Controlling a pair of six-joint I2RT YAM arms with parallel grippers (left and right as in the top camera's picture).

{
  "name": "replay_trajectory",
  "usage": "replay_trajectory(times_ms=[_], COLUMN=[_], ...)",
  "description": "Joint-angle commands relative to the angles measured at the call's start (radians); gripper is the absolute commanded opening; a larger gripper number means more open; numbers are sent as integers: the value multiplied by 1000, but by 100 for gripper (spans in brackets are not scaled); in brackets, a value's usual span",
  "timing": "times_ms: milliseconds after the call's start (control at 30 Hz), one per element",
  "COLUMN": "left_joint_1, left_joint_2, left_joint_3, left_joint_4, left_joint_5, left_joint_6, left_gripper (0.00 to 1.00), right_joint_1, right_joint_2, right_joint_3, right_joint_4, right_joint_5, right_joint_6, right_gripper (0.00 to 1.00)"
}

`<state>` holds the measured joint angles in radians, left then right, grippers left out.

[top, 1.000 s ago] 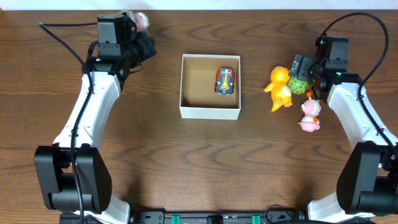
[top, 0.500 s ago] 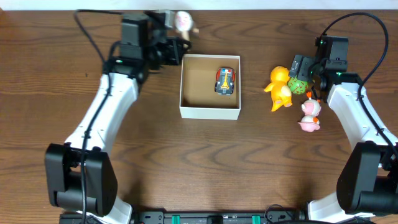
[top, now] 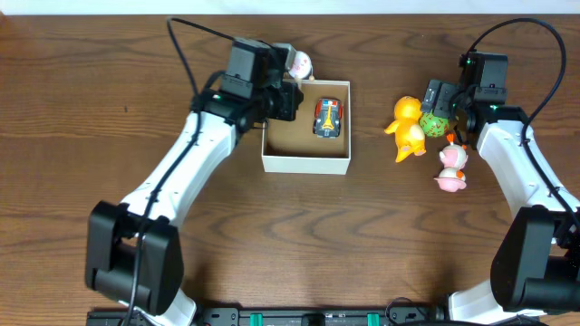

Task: Pack container
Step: 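Lift the rattle drum and carry it right over the box, then lower the rattle drum into the box and release it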

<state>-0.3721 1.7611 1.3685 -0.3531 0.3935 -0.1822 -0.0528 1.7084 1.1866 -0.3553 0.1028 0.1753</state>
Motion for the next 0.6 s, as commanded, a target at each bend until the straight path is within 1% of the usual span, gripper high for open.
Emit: replay_trajectory(times_ms=[0,133,267,367,567], left_joint_1=[-31,-55,-61,-61,-61], left_joint_2=[53,98,124,128,128], left_joint_3=[10,10,10,10,10], left_joint_4=[-6,-7,-55,-84,-92], left_joint_5=[-74,-82,-223,-286,-290], left_joint_6=[16,0,-119,-149,-153], left_gripper=[6,6,6,6,6], right_joint_1=[-6,-6,-6,-6,-6], right_joint_2=[1,1,1,1,1], right_joint_3=[19,19,19,19,19], right_joint_4=[-1,-1,-1,-1,-1], right_joint_5=[5,5,5,5,5], right_joint_6=[-8,-8,-8,-8,-8], right_gripper=[99,99,99,99,99])
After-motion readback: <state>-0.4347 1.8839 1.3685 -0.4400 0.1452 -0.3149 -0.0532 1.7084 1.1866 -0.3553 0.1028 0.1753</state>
